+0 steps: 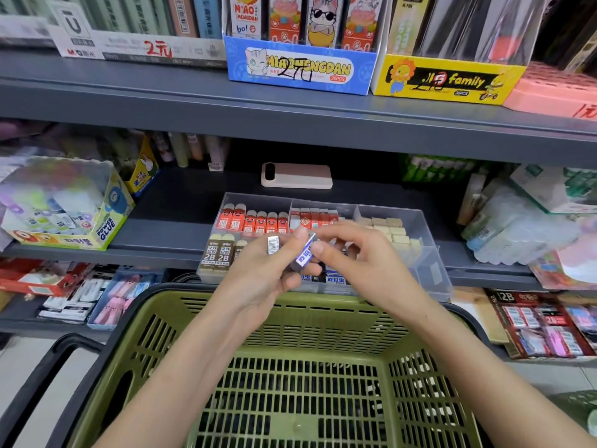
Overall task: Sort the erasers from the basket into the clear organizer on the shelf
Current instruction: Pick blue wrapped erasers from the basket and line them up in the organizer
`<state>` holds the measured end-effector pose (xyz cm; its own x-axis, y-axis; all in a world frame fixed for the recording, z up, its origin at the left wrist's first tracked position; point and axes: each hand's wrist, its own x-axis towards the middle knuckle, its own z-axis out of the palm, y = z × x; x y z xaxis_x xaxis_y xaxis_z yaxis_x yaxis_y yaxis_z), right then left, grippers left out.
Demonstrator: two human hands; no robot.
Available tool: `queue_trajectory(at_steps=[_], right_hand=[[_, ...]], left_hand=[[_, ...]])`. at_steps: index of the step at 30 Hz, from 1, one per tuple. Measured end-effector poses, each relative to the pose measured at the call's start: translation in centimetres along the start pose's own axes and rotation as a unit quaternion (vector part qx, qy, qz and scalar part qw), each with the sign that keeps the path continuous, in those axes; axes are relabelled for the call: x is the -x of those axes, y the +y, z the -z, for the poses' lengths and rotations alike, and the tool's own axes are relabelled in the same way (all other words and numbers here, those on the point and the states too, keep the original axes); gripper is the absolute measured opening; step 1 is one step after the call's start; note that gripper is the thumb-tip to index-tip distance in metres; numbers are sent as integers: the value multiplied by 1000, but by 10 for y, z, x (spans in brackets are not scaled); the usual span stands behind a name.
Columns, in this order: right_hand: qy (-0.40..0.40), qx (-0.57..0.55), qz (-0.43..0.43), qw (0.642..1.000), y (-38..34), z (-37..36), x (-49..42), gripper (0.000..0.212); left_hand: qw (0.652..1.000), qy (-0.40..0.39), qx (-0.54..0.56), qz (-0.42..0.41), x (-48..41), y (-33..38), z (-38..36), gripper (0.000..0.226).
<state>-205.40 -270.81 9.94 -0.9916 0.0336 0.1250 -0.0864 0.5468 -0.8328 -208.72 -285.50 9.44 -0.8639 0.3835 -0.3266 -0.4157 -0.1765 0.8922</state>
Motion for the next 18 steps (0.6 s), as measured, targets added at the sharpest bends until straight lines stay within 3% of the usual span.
queue_trajectory(at_steps=[4,7,11,15,18], right_hand=[[14,-158,-44,986,-2,3,2,10],[76,-217,-78,970,5,14,0,9],[175,-70,-120,975,28,27,-9,10],[190,118,-115,968,42,13,-11,7],[193,176,-90,961,45,2,-13,10]], left_hand=[[1000,-17,-7,-14,1,0,-9,41],[999,-5,-38,-13,3,3,-10,46],[994,50,-98,0,-2,0,-1,48],[999,26,4,24,-1,4,4,29],[1000,13,-15,12,1,4,8,23]])
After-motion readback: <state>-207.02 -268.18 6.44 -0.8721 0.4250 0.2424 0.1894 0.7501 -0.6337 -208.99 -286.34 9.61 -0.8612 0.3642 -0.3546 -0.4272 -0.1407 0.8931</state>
